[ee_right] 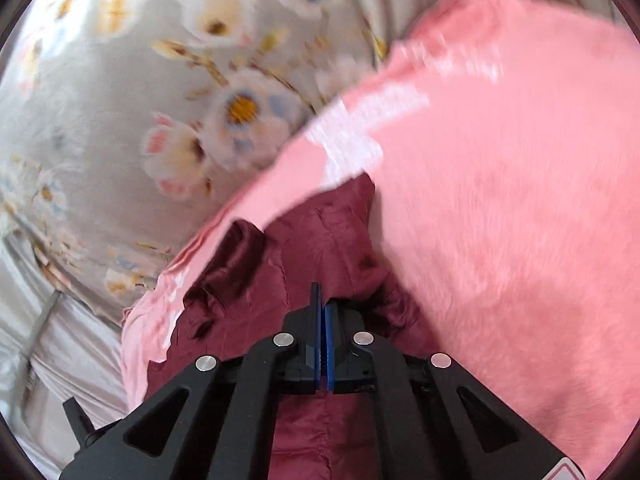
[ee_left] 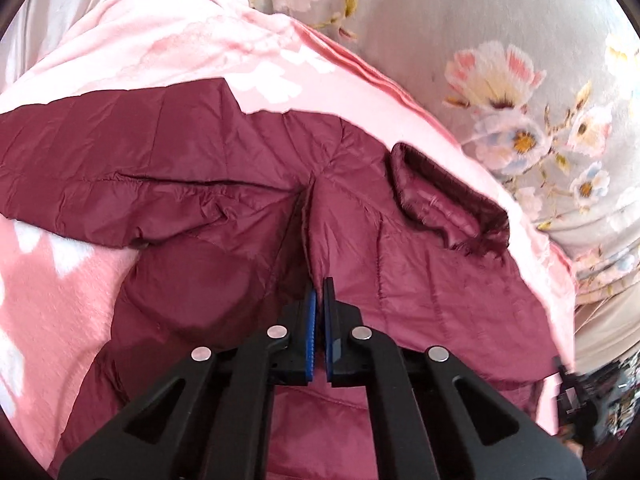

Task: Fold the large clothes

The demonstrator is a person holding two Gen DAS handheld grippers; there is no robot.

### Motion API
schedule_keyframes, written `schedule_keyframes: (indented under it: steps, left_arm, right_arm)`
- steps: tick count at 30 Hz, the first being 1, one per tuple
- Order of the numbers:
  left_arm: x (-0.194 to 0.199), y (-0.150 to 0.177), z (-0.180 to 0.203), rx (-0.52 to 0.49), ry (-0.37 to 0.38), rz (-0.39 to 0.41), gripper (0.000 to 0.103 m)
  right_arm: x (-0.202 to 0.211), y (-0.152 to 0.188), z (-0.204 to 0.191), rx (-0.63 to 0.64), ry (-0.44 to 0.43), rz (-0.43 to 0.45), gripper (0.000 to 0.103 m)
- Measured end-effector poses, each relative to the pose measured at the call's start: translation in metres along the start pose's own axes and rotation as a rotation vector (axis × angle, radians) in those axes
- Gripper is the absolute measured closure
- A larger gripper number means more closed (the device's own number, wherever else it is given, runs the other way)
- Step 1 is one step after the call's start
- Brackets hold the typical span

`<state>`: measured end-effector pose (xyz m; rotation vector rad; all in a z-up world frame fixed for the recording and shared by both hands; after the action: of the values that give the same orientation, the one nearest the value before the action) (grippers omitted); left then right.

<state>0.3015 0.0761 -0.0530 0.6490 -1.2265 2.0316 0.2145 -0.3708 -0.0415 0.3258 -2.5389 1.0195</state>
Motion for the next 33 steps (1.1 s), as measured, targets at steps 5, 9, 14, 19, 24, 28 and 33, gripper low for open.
schedule_keyframes:
  steps: [5,9,14,19,24,28,33]
  left_arm:
    - [-0.026,0.02,0.0,-0.053,-0.066,-0.028,0.101]
    - [-0.027,0.024,0.001,-0.086,-0.092,-0.006,0.101]
    - [-0.028,0.033,0.006,-0.128,-0.12,0.032,0.099]
    - [-0.028,0.035,0.006,-0.132,-0.12,0.043,0.099]
    - [-0.028,0.035,0.005,-0.125,-0.11,0.047,0.098]
    - [-0.028,0.035,0.004,-0.12,-0.103,0.048,0.098]
    - [-0.028,0.035,0.001,-0.108,-0.085,0.051,0.098]
  right_arm:
    - [-0.025,0.014,0.01,0.069,0.177,-0.089,0.101]
    - [-0.037,0.019,0.013,0.093,0.23,-0.147,0.101]
    - [-0.004,0.031,-0.004,0.166,0.351,-0.054,0.087]
    - [0.021,0.046,-0.052,0.299,0.289,0.039,0.086]
    - [-0.01,0.075,-0.106,0.439,0.145,-0.091,0.091]
    - [-0.041,0.101,-0.118,0.493,0.156,-0.179,0.093]
    - [-0.06,0.118,-0.107,0.479,0.195,-0.259,0.095]
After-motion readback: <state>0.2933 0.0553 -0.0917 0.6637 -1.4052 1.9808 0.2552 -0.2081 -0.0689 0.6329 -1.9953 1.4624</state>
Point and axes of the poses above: each gripper's, at about its wrist camera, not at the fingertips, and x roughly against the way its jaws point, z to its right, y to its underside, the point moved 1 cm from there along -x, roughly the way its jaws point, and after that the axes turned 1 degree about x, right-handed, at the moved point
